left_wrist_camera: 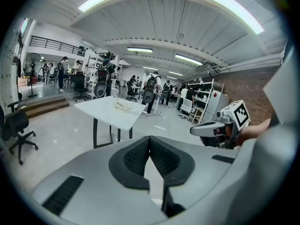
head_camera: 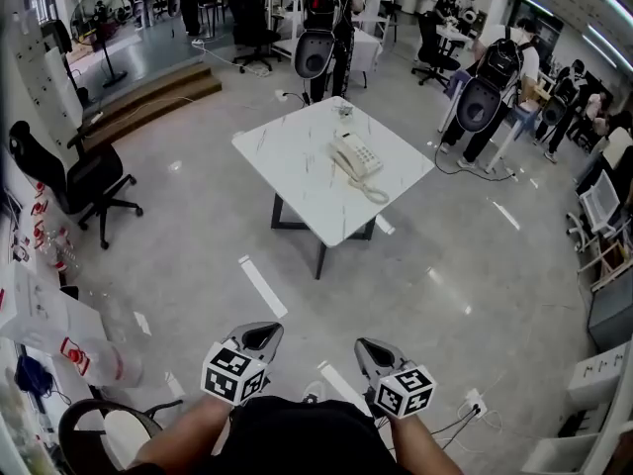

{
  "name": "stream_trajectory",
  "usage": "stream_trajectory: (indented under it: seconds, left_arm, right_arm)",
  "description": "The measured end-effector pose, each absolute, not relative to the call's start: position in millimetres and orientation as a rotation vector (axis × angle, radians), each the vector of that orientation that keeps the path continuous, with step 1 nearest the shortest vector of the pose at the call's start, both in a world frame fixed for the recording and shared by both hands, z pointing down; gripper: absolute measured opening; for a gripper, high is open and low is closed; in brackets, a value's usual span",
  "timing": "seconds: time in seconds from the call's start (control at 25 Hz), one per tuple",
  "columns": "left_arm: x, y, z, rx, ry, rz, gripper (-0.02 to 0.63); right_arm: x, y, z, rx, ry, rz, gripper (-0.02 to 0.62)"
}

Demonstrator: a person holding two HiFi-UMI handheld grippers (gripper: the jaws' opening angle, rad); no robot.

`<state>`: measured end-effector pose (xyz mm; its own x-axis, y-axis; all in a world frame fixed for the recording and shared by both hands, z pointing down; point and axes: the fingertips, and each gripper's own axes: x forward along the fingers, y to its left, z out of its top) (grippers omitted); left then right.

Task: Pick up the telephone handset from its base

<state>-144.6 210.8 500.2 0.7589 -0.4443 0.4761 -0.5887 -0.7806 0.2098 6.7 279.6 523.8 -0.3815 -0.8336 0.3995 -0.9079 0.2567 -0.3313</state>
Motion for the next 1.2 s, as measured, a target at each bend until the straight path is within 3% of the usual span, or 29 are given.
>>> stream_trajectory:
  seconds: [0.44, 1.2]
  left_arm:
    - [-75, 172, 508, 2.611, -0.781, 0.607, 0.005]
    - [-36, 118, 526, 2.587, -0.726, 0.624, 0.005]
  right_arm:
    - [79, 240, 533, 1.691, -2.385, 0.879, 0.002]
    - [103, 206, 562, 1.687, -2.315, 0.936, 0.002]
